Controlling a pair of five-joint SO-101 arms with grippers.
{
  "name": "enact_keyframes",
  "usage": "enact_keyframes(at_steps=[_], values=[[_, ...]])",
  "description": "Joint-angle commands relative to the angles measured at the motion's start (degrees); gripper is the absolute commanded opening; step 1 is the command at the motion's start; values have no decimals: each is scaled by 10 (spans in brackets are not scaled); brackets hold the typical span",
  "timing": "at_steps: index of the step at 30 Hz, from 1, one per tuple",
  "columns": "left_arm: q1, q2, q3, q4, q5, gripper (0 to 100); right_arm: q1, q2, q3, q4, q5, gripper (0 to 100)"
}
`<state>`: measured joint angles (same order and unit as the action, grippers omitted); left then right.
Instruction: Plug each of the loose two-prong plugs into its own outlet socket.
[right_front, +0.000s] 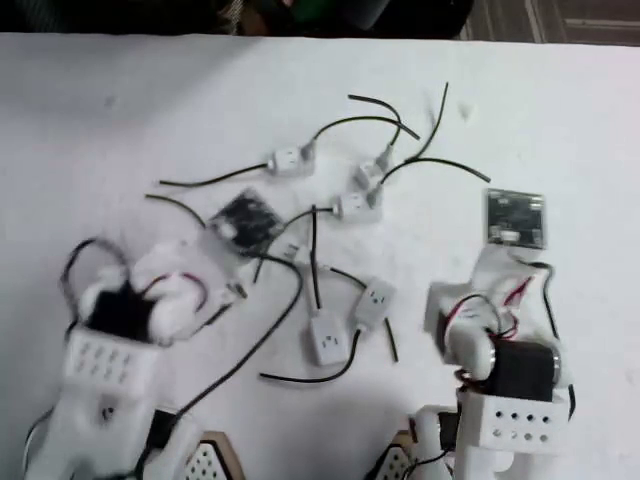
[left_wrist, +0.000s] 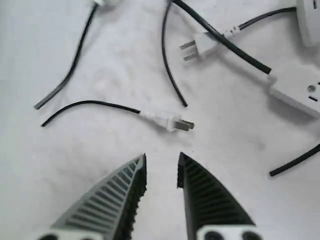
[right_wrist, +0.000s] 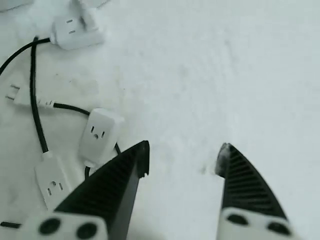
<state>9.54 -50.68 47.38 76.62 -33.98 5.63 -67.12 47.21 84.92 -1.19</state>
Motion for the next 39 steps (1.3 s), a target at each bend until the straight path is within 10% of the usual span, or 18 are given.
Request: enact_keyframes(at_steps=[1,21,39], values=[[57,107,-30,-85,113,212,27,-7,-3,-16,-6,218],[185,395,-44,-342,318,191,28,-9,18,-18,-1,218],[193,537,-142,-278,314,83,28,-12,18,-16,-1,218]])
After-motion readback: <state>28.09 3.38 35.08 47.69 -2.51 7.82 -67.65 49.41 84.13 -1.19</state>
